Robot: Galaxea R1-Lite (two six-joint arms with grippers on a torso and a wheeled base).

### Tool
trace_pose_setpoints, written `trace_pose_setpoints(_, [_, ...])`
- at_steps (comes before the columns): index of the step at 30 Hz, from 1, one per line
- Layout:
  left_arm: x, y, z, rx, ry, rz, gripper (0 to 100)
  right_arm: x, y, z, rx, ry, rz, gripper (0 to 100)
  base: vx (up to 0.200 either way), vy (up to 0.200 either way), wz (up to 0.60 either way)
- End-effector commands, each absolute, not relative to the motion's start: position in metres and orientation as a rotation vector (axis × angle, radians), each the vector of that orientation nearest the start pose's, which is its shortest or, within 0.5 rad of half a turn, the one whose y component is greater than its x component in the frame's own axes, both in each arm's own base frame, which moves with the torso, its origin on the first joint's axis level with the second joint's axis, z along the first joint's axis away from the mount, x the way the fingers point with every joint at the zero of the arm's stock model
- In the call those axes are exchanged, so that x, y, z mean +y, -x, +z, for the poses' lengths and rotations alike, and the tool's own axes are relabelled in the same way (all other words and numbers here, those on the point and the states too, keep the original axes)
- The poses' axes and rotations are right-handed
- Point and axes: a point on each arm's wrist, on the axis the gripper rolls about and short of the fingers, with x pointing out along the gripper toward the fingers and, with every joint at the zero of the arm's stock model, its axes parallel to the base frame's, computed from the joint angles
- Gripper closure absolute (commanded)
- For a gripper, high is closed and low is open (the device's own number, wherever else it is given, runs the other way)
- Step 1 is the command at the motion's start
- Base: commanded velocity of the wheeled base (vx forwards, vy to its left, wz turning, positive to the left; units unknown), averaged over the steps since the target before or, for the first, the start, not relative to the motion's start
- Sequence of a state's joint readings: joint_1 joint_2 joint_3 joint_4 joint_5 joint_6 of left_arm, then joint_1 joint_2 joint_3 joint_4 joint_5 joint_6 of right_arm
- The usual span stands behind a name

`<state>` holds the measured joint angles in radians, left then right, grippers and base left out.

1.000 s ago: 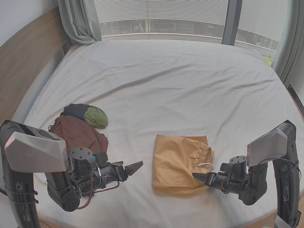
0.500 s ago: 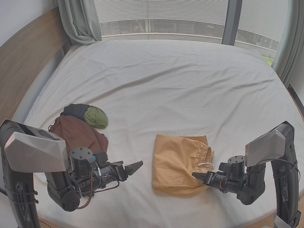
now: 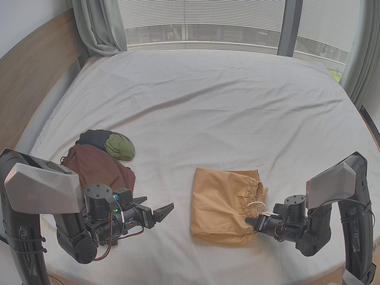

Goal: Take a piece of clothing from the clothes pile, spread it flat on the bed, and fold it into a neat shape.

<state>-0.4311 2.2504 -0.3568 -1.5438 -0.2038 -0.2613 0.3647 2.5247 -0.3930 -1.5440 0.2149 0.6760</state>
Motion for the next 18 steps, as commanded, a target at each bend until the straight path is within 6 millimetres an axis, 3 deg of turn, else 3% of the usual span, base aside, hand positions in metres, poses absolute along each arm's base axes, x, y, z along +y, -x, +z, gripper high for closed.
trace_pose_setpoints(1, [-0.112,-0.264,0.013,0.41,0.093,-0.536,0,0.112,-0.279,-0.072,0.763,-0.591,0.338,100,0.0,0.0,0.0])
trace_pose_setpoints(5, [-0.106,-0.256,0.027,0.362,0.018,-0.581,0,0.111,-0.28,-0.072,0.759,-0.593,0.336,100,0.0,0.0,0.0])
trace_pose_setpoints(9, [-0.098,-0.244,0.026,0.359,-0.103,-0.645,0,0.111,-0.278,-0.074,0.767,-0.59,0.336,100,0.0,0.0,0.0])
trace_pose_setpoints(12, [-0.092,-0.235,0.028,0.37,-0.114,-0.678,0,0.111,-0.278,-0.077,0.774,-0.588,0.327,100,0.0,0.0,0.0])
trace_pose_setpoints(18, [-0.089,-0.236,0.035,0.342,-0.11,-0.667,0,0.112,-0.28,-0.077,0.765,-0.588,0.326,100,0.0,0.0,0.0])
